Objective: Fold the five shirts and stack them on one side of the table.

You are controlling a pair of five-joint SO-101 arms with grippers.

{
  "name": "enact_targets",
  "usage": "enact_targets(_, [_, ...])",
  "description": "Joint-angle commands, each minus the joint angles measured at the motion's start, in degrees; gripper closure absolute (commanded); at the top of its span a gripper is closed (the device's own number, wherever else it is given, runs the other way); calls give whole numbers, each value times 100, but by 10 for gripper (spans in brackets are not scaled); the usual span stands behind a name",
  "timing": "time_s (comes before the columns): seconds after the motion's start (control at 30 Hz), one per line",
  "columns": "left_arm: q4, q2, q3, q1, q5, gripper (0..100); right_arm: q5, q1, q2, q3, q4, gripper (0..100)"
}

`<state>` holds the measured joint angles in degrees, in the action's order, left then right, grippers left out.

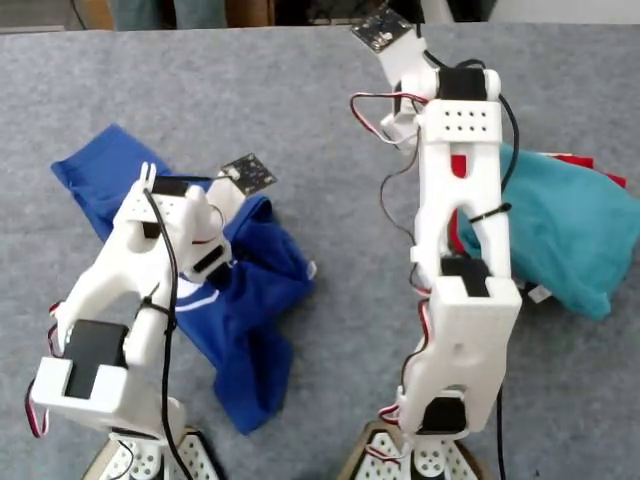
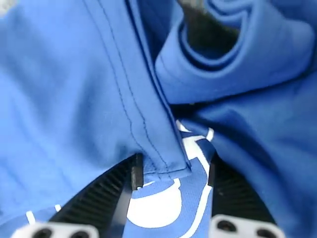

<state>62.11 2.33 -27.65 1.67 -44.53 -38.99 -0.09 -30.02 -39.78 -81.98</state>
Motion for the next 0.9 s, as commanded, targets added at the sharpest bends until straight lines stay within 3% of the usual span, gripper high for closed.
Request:
enact_targets(0.0, [-35,62,303,-66,-299,784,-44,88,40,-171,97,983])
enact_targets(0.2, [-35,123,391,-101,-325,900,-44,88,40,-171,97,983])
enact_targets(0.5, [782,141,1051,-189,-316,913,-44,88,31,-171,97,983])
enact_targets(0.6, [1055,123,1314,-189,-308,975,-44,88,31,-163,70,982])
enact_targets(0.87, [1178,123,1393,-198,-290,972,-44,88,40,-163,62,982])
